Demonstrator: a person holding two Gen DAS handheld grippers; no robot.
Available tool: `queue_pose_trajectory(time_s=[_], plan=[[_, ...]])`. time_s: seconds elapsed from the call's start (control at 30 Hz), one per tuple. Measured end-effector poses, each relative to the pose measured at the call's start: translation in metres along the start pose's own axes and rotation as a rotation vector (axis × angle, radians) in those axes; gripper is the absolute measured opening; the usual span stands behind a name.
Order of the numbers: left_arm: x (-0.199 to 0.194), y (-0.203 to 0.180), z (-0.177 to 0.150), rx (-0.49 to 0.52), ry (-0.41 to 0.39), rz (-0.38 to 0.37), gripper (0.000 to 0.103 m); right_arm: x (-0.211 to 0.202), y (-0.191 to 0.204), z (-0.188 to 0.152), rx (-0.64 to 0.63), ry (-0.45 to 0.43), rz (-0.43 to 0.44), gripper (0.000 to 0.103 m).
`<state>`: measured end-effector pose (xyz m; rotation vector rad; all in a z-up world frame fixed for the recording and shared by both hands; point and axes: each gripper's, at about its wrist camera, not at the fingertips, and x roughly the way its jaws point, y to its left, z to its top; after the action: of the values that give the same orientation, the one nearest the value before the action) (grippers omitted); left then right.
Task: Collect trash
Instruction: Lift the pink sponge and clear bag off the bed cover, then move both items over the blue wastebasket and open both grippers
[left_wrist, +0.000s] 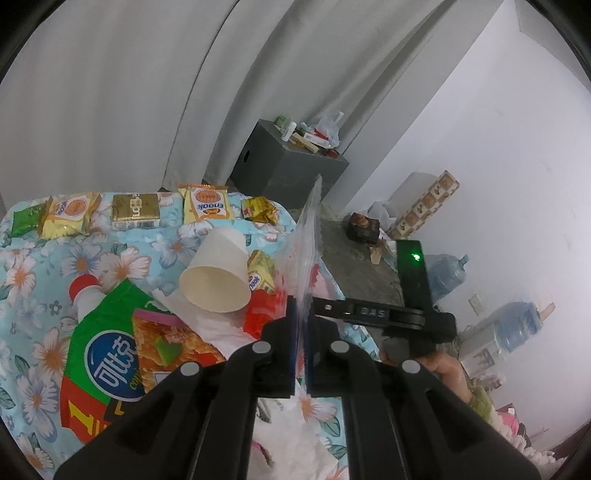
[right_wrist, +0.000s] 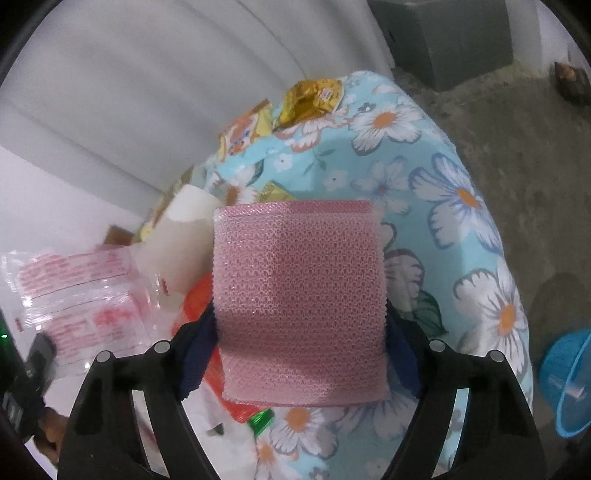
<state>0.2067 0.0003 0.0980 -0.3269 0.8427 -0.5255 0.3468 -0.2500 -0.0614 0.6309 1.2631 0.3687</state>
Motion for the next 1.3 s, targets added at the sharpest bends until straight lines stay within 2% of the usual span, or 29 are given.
queue_pose_trajectory(time_s=[0.17,0.37,0.5,0.63,0.83,1.0,1.17,1.3], plan=[[-0.008,-0.009,0.002,0.014,-0.010,-0.020,0.003,-0.035,-0.010,-0.011,0.024,-0.051,0.017,0.074],[-0.014,-0.038,0.007,0.061,-0.022,-0.067,0.002,-0.103,-0.018,-0.031,0.048,-0.149,0.106,0.074],[-0.006,-0.076,0.014,0.131,-0.007,-0.111,0.002,-0.144,-0.037,-0.047,0.109,-0.218,0.165,0.074],[0.010,-0.122,0.020,0.203,0.011,-0.164,0.002,-0.187,-0.074,-0.070,0.208,-0.323,0.199,0.074],[0.061,-0.203,0.019,0.316,0.105,-0.228,0.002,-0.236,-0.143,-0.113,0.375,-0.459,0.214,0.074],[0.113,-0.264,0.000,0.403,0.205,-0.256,0.002,-0.265,-0.215,-0.153,0.535,-0.563,0.217,0.074],[0.193,-0.320,-0.037,0.484,0.365,-0.288,0.003,-0.262,-0.291,-0.195,0.722,-0.601,0.235,0.075],[0.264,-0.357,-0.083,0.566,0.499,-0.284,0.003,-0.246,-0.347,-0.223,0.874,-0.591,0.248,0.075]])
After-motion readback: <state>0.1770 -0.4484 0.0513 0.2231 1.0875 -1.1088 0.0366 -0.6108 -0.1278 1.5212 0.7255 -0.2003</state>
